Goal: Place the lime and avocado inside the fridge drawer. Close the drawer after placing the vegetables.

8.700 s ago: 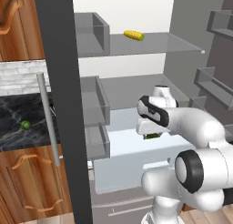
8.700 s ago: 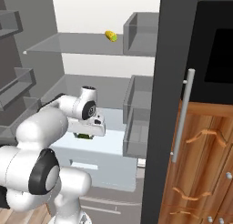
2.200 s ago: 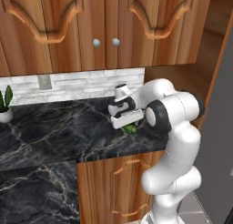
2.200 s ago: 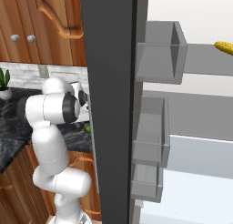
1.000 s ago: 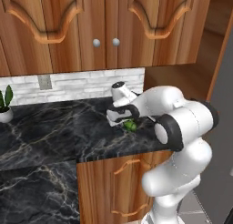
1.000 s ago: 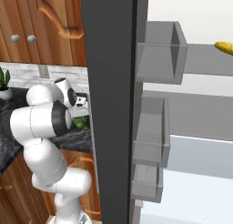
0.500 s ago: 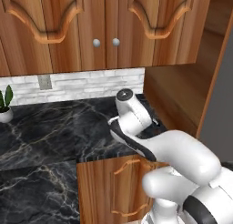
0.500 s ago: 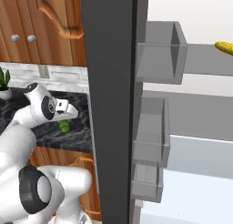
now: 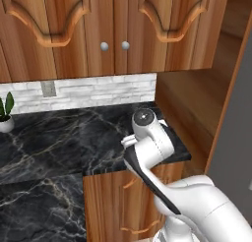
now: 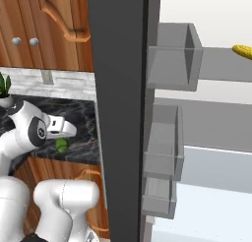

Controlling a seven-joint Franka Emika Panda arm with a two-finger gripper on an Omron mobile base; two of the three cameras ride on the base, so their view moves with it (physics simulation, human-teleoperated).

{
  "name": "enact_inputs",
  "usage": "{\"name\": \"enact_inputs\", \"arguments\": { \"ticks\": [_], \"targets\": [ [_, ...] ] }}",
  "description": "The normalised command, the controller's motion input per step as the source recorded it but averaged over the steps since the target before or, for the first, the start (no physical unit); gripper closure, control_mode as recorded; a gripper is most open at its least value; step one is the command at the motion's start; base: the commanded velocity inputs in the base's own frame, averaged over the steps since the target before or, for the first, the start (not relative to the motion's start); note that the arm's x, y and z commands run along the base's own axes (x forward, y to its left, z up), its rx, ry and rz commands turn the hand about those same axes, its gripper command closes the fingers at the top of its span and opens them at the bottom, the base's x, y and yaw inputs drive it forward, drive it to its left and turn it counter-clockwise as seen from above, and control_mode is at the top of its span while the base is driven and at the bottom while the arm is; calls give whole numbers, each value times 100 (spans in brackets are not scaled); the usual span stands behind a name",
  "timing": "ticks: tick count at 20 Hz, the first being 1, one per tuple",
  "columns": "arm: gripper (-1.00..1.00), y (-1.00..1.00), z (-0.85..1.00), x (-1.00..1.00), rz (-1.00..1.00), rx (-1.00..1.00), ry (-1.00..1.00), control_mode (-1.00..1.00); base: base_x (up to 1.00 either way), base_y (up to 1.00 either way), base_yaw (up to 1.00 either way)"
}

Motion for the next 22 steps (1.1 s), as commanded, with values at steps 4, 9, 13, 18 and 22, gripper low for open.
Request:
{"name": "enact_inputs", "arguments": {
  "ticks": [4,9,13,18,22],
  "targets": [
    [100,0,-1,-23,1,0,0,-100,0,0,0],
    [100,0,0,0,0,0,0,100,-100,6,1],
    [100,0,0,0,0,0,0,100,-100,7,0],
    [100,0,0,0,0,0,0,100,-100,-41,-4],
    [100,0,0,0,0,0,0,100,-62,-95,-12]
  ]
}}
